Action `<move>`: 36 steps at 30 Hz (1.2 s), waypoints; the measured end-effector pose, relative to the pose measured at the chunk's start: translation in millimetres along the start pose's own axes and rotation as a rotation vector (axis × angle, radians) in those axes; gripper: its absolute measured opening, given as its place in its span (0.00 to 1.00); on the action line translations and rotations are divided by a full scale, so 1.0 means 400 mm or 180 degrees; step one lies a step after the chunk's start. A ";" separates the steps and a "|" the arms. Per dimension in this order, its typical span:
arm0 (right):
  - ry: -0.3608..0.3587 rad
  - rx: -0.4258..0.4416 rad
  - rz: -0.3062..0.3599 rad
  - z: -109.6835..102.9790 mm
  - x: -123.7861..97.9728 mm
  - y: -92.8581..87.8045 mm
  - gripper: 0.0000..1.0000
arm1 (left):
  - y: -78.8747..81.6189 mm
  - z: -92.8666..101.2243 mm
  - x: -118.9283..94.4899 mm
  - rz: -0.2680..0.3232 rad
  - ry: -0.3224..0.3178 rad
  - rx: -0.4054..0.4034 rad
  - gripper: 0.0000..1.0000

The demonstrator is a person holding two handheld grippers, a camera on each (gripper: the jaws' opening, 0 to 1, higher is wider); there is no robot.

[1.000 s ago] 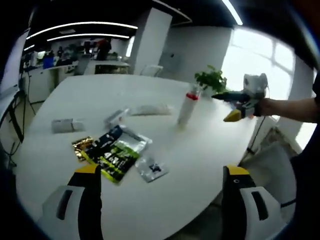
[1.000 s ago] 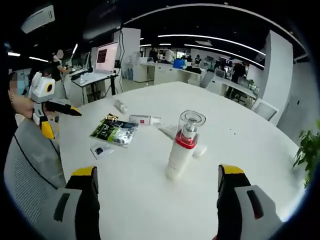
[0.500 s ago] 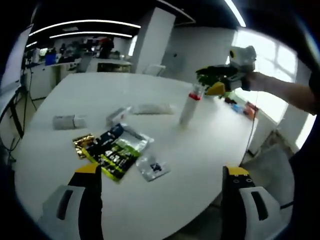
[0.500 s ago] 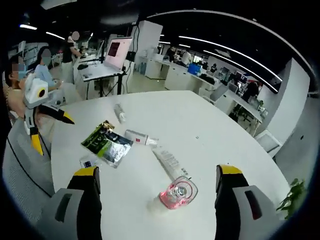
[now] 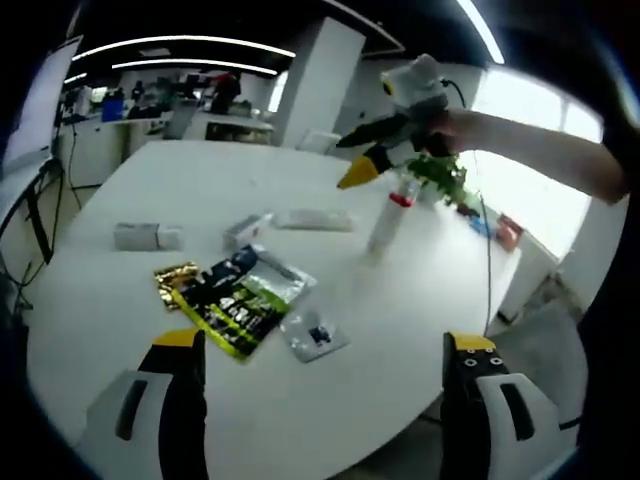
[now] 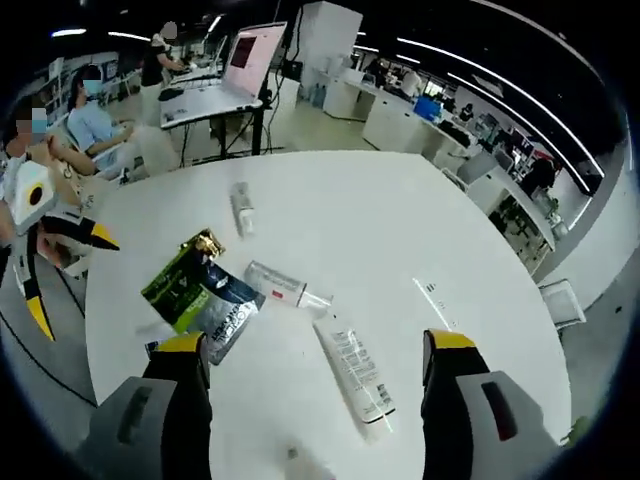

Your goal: Arrange the skincare products in the storage area until every visible bottle or jar stands upright without overlapping.

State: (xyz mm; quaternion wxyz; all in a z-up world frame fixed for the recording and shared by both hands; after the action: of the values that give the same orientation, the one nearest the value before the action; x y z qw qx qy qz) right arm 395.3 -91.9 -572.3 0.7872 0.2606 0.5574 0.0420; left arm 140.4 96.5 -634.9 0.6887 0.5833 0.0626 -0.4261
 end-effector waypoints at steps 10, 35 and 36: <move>0.0143 -0.0167 -0.0511 0.045 0.125 -0.018 0.82 | -0.001 -0.012 -0.002 0.0017 0.0011 -0.0101 0.89; 0.0349 -0.0493 -0.1018 0.108 0.285 -0.080 0.57 | -0.006 -0.026 0.005 -0.0050 -0.0036 -0.0305 0.86; 0.0367 -0.0477 -0.1020 0.109 0.286 -0.081 0.54 | -0.006 -0.027 0.007 -0.0056 -0.0035 -0.0305 0.86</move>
State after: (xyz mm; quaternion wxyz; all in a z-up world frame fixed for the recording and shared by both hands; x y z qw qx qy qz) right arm 470.2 -95.1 -674.3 0.7677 0.1063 0.6313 -0.0277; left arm 145.1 104.3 -641.5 0.7124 0.5468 0.0843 -0.4318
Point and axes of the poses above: the point that each gripper's makers call its tool centre point, and the gripper's own axes: x roughly forward along the fingers, z roughly to its right, y roughly out of its top, the point moved 9 cm from there along -x, roughly backward along the fingers, and after that the axes turned 7 degrees about -z, right-handed, at the moved point
